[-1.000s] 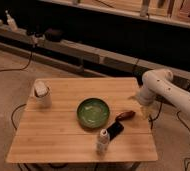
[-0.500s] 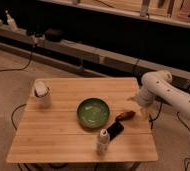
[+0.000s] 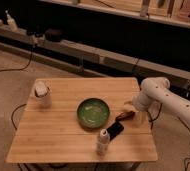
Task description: Place the pepper in the ceramic bowl
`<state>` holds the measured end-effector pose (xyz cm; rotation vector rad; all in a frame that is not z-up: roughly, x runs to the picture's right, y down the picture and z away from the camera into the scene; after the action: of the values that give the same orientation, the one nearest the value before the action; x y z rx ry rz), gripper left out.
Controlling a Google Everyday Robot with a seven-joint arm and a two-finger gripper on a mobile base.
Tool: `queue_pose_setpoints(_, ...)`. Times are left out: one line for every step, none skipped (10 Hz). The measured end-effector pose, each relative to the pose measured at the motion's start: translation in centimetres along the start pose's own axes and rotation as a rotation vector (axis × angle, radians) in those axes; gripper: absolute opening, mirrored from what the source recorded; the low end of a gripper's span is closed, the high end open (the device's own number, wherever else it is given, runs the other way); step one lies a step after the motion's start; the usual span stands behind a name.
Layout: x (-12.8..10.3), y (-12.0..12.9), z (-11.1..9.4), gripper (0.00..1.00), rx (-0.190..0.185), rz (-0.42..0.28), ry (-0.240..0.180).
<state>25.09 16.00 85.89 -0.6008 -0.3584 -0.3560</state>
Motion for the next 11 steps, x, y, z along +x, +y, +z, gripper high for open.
queue_pose_setpoints(-0.2,0.1,0.9,0.80,-0.006,0.001,-0.024)
queue_pose_setpoints(-0.3,0.3,1.6,0.80,-0.017,0.003,-0.047)
queue_pose_setpoints(-0.4,0.4,2.3,0.79,-0.027,0.005,-0.063)
queue_pose_setpoints(-0.3,0.4,2.8,0.72,-0.037,0.005,-0.073)
queue_pose_setpoints(-0.1,0.3,3.1,0.62,-0.044,0.004,-0.077)
queue_pose_setpoints(0.0,0.1,3.2,0.52,-0.049,0.006,-0.080)
queue_pose_setpoints(0.2,-0.2,3.1,0.46,-0.047,0.005,-0.077)
queue_pose_setpoints(0.6,-0.4,2.8,0.45,-0.044,0.004,-0.073)
queue_pose_setpoints(0.9,-0.5,2.5,0.45,-0.042,0.005,-0.068)
queue_pose_setpoints(1.4,-0.6,2.0,0.42,-0.035,0.007,-0.059)
queue_pose_setpoints(1.6,-1.0,1.3,0.34,-0.023,0.008,-0.054)
